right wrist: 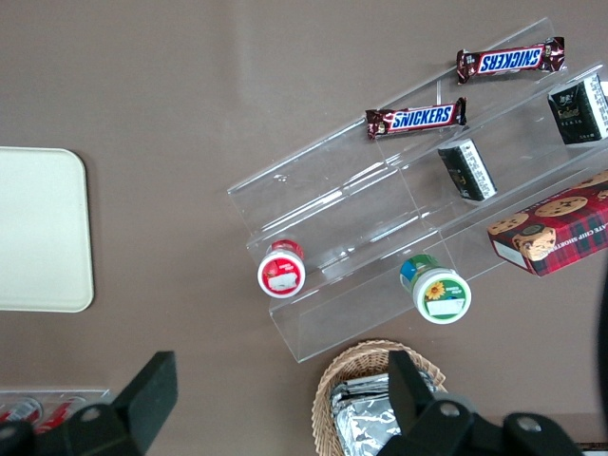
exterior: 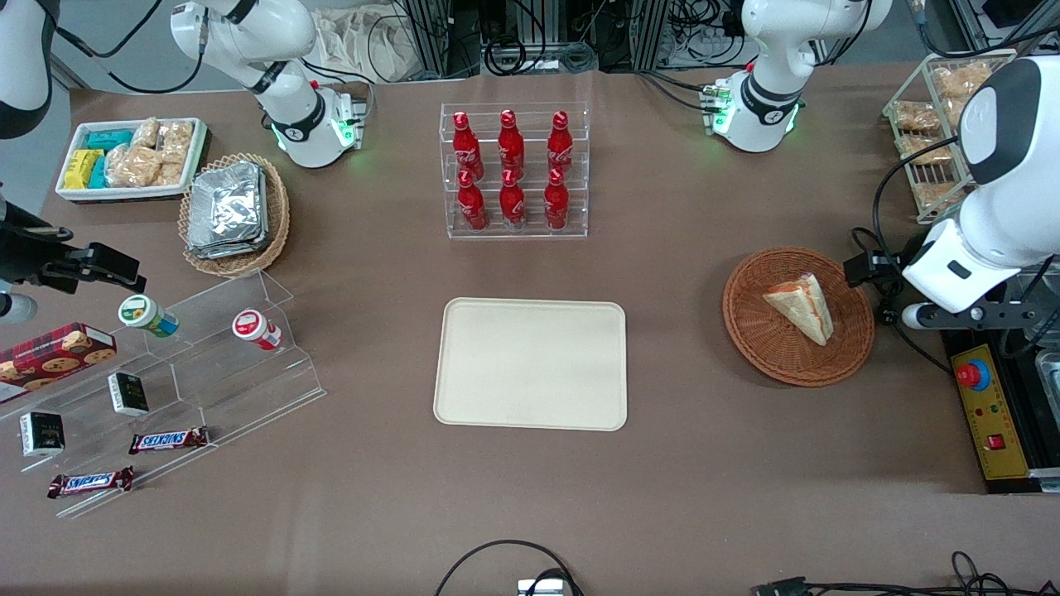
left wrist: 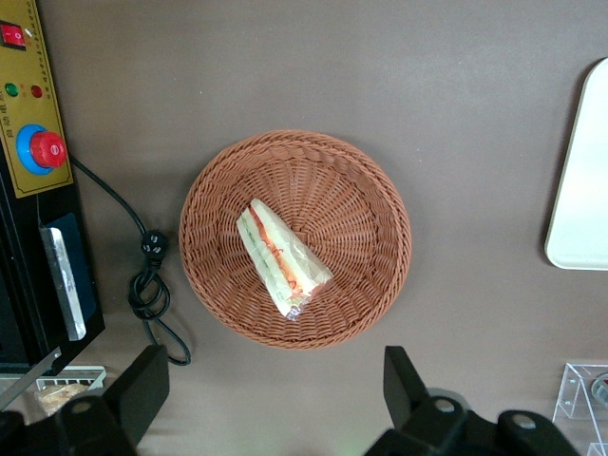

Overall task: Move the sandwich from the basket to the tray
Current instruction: 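Lower the open left gripper over the wrapped sandwich in the basket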

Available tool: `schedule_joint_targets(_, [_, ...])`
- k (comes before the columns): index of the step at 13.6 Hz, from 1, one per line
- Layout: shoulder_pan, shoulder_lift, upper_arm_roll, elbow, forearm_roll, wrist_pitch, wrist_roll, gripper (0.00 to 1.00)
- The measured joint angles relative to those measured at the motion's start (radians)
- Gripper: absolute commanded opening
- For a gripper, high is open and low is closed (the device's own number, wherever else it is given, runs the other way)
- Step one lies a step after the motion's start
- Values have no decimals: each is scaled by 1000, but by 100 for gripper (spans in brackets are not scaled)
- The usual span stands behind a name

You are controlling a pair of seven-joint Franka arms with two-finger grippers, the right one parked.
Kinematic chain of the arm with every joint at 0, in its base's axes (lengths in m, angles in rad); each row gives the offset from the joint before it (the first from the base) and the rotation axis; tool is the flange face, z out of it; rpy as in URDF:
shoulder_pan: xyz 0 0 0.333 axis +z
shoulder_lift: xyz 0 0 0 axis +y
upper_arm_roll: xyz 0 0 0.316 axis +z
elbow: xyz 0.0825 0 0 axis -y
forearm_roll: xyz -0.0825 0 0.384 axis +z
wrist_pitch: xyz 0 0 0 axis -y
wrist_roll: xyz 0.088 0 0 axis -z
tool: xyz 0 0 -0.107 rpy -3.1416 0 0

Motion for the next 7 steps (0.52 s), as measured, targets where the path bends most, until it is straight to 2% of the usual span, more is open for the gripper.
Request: schedule_joint_targets(7, [4, 27, 7, 68, 10, -86, -30, 100])
